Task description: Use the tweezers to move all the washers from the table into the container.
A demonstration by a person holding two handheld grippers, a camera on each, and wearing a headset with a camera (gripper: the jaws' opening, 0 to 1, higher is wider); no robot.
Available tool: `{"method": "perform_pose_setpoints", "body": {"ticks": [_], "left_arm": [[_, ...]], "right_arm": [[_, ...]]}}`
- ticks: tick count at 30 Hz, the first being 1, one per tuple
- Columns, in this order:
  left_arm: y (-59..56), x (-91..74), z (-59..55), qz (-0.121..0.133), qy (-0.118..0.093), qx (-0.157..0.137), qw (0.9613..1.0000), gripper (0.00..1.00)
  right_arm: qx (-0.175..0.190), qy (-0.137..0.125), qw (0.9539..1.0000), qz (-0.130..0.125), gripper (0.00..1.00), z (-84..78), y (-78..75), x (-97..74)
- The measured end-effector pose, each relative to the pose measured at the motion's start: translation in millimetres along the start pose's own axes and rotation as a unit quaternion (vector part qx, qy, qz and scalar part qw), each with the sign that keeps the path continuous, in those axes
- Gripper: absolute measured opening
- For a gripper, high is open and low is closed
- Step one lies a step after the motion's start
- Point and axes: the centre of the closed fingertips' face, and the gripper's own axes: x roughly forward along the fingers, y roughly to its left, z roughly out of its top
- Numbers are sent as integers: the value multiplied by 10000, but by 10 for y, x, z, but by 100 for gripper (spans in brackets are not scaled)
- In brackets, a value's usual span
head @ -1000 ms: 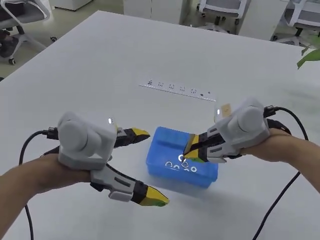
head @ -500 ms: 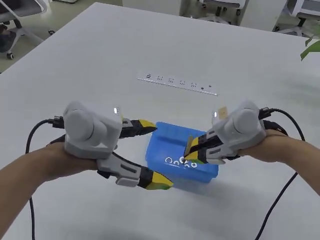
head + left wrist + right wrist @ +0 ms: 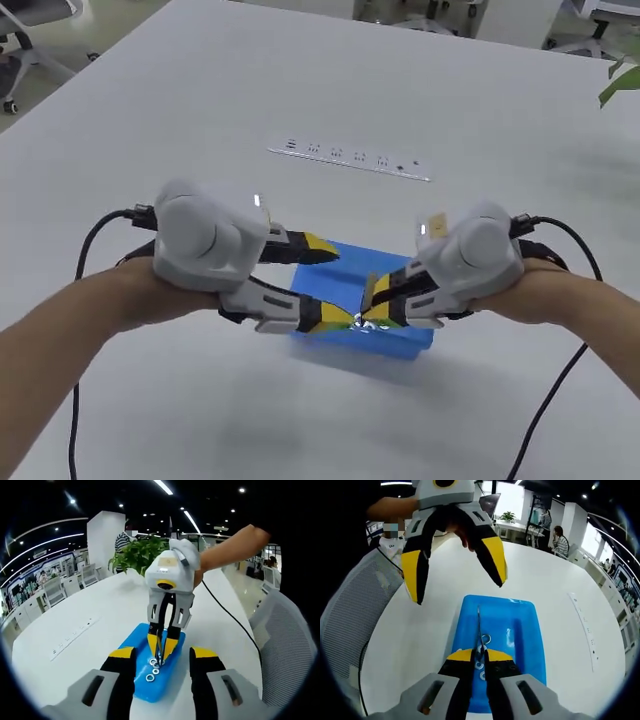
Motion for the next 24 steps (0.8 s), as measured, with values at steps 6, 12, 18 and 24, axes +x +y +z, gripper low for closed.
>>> {"method": "perform_pose_setpoints", "body": {"ticks": [6, 12, 18, 24], "left_arm": [[34, 95, 53, -81, 50, 198, 9998, 30], [34, 176, 49, -138, 154, 402, 9990, 21], [33, 216, 57, -145, 180, 511, 9984, 13], [12, 243, 79, -170, 213, 579, 9980, 7]], "right_arm": [[-22, -9, 10000, 22, 9, 6, 7, 9], [-35, -27, 10000, 20, 9, 6, 11, 7], [-65, -23, 10000, 28, 9, 9, 19, -2], [-83, -7, 10000, 23, 9, 5, 8, 6]]}}
